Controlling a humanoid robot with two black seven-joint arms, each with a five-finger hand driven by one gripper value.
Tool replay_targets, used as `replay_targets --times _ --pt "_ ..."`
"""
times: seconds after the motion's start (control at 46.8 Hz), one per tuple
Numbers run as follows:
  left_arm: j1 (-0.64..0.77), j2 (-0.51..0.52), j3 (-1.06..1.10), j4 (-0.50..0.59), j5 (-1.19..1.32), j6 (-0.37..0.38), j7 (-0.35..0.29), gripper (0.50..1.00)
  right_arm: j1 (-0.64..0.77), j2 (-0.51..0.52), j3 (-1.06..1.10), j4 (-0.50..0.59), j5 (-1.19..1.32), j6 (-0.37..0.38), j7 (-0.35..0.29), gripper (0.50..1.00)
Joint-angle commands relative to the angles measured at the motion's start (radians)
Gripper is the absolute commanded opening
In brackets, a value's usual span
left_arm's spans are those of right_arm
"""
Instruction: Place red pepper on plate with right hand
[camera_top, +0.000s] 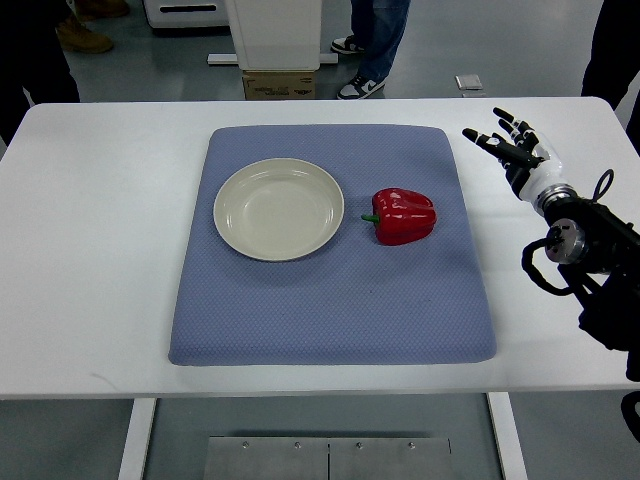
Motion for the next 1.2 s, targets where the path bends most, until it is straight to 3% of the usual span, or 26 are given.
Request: replay_targets --times 0.0,1.175 --pt "0.000 0.000 0.000 0.000 0.000 0.000 -0.001 1.000 0.000 0.000 0.001 0.001 0.000 0.000 0.000 1.000" --pt "0.002 0.000 0.001 0.000 0.000 0.000 0.000 1.000 -0.001 0.003 0.002 0.007 0.001 0.009 0.000 1.000"
